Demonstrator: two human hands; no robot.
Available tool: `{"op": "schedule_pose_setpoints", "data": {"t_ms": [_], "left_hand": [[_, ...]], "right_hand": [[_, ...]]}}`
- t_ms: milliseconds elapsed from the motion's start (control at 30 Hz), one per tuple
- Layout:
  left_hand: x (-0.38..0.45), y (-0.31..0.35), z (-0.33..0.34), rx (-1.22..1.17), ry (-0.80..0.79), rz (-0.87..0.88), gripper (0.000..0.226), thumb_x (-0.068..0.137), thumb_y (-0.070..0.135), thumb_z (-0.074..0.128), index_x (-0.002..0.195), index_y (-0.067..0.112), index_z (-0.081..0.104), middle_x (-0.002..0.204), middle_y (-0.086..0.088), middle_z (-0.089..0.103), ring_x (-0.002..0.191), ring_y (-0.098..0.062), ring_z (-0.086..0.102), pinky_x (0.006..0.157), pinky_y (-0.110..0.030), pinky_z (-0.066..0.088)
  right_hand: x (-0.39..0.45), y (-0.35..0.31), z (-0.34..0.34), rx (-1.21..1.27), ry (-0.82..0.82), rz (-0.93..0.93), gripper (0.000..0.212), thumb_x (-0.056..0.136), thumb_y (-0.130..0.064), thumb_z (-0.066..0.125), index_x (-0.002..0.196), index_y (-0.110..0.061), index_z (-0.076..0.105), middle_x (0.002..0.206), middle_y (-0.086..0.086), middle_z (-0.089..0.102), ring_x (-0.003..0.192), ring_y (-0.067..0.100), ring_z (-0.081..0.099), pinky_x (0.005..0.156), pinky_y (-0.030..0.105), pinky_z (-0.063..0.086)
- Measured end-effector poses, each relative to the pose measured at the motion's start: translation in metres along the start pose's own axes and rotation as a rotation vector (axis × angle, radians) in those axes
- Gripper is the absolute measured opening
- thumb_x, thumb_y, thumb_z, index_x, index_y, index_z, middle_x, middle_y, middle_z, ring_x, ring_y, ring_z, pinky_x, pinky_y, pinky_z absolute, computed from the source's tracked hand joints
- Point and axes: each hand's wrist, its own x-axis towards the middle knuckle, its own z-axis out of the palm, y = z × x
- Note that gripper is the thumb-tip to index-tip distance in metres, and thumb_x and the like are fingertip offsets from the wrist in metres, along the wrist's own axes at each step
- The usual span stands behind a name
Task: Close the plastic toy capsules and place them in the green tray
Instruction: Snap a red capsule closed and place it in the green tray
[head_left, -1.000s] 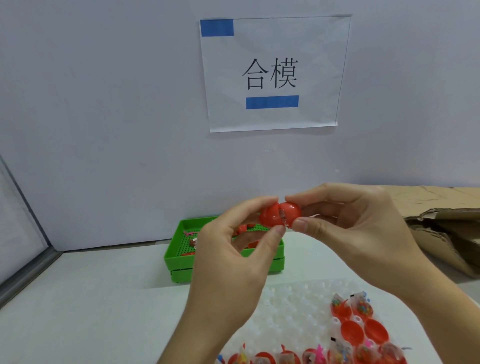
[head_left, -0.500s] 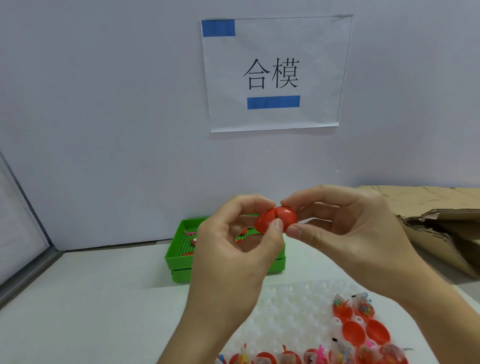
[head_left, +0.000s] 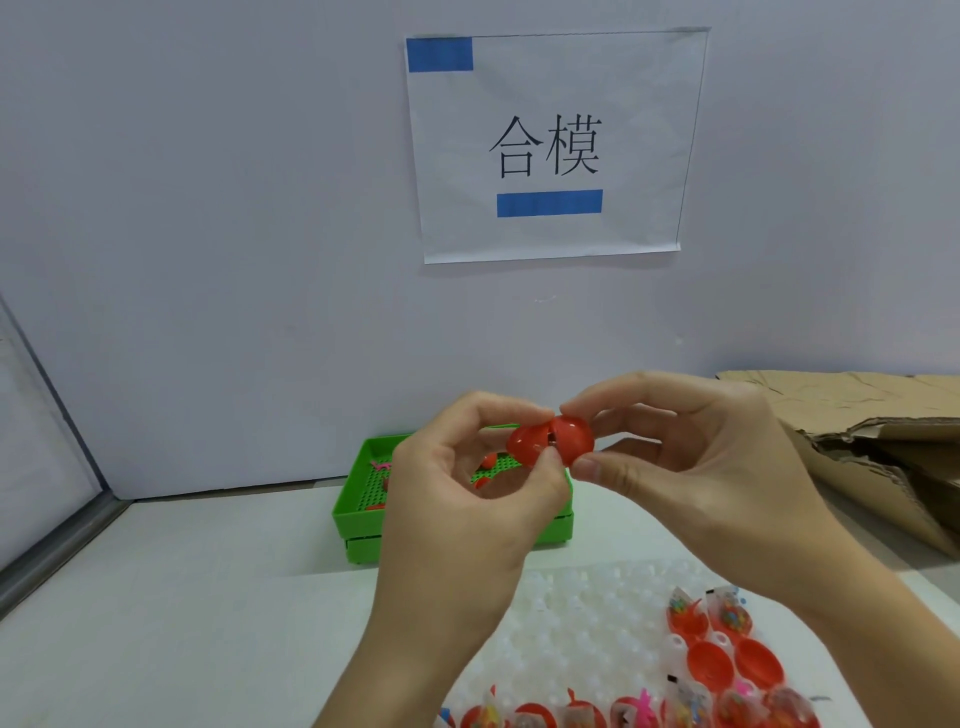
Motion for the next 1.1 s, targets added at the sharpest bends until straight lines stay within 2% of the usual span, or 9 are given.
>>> {"op": "schedule_pose_setpoints", "data": {"t_ms": [67,167,233,400,533,700,800,933,1100], "left_hand": [[0.001,0.001,-0.002,-0.004,-0.029,-0.001,0.019,0.080,0.007,0.077,0.088,0.023,0.075,0.084,0.006,0.076,0.085,-0.009,0.071,0.074,-0.018,0.056],[0.002,0.002,-0.005,-0.033,-0.079,-0.004,0.025,0.075,0.019,0.075,0.100,0.024,0.075,0.092,0.008,0.077,0.094,-0.008,0.071,0.081,-0.018,0.055],[0.002,0.003,-0.006,-0.046,-0.104,-0.001,0.033,0.072,0.021,0.075,0.104,0.024,0.074,0.095,0.008,0.077,0.096,-0.008,0.071,0.080,-0.016,0.055],[0.004,0.000,-0.009,0.009,-0.060,0.021,0.033,0.066,0.025,0.078,0.098,0.029,0.074,0.091,0.012,0.077,0.090,-0.006,0.072,0.077,-0.017,0.056],[0.005,0.000,-0.010,-0.001,-0.055,-0.008,0.036,0.061,0.032,0.078,0.097,0.030,0.073,0.092,0.013,0.077,0.090,-0.006,0.072,0.080,-0.017,0.056],[0.005,0.002,-0.011,-0.064,-0.116,-0.030,0.036,0.065,0.026,0.077,0.100,0.025,0.072,0.093,0.008,0.077,0.089,-0.006,0.072,0.075,-0.013,0.054],[0.006,0.002,-0.012,-0.076,-0.128,-0.037,0.037,0.067,0.025,0.076,0.104,0.024,0.072,0.095,0.008,0.077,0.092,-0.007,0.072,0.076,-0.014,0.054],[0.005,0.001,-0.012,-0.082,-0.155,-0.031,0.036,0.070,0.022,0.075,0.106,0.020,0.073,0.097,0.004,0.077,0.095,-0.011,0.072,0.080,-0.018,0.055],[0.005,0.001,-0.013,-0.121,-0.163,-0.015,0.036,0.070,0.014,0.075,0.106,0.016,0.073,0.099,0.001,0.077,0.095,-0.011,0.072,0.081,-0.017,0.055]], "right_hand": [[0.000,0.000,0.000,0.003,0.011,0.002,0.024,0.072,-0.015,0.079,0.096,-0.016,0.074,0.091,0.003,0.076,0.089,0.026,0.073,0.077,0.035,0.061],[0.001,0.000,0.000,0.022,0.039,0.012,0.027,0.070,-0.019,0.078,0.096,-0.014,0.073,0.092,0.005,0.076,0.088,0.027,0.073,0.077,0.036,0.062],[0.000,-0.001,0.001,0.032,0.058,0.017,0.029,0.070,-0.022,0.078,0.097,-0.014,0.072,0.093,0.006,0.075,0.088,0.026,0.073,0.076,0.035,0.062],[0.000,-0.001,0.001,0.035,0.016,0.022,0.023,0.073,-0.019,0.078,0.096,-0.018,0.073,0.092,0.004,0.075,0.088,0.027,0.073,0.077,0.036,0.061],[0.000,-0.001,0.001,0.080,-0.016,0.027,0.024,0.075,-0.014,0.077,0.098,-0.016,0.073,0.093,0.005,0.075,0.085,0.027,0.073,0.074,0.029,0.059],[0.000,-0.002,-0.001,0.137,-0.037,0.032,0.027,0.073,-0.013,0.078,0.099,-0.015,0.074,0.095,0.008,0.075,0.086,0.029,0.073,0.076,0.030,0.059],[0.000,-0.003,-0.002,0.171,-0.054,0.040,0.029,0.073,-0.016,0.079,0.102,-0.014,0.075,0.096,0.009,0.076,0.087,0.026,0.073,0.076,0.027,0.058],[0.001,-0.003,0.001,0.111,0.018,0.027,0.023,0.072,-0.018,0.078,0.095,-0.017,0.076,0.089,0.004,0.076,0.076,0.019,0.073,0.067,0.020,0.055],[0.001,-0.002,0.009,0.133,0.101,0.038,0.024,0.069,-0.014,0.076,0.092,-0.018,0.076,0.086,0.005,0.076,0.072,0.016,0.072,0.065,0.018,0.055]]}}
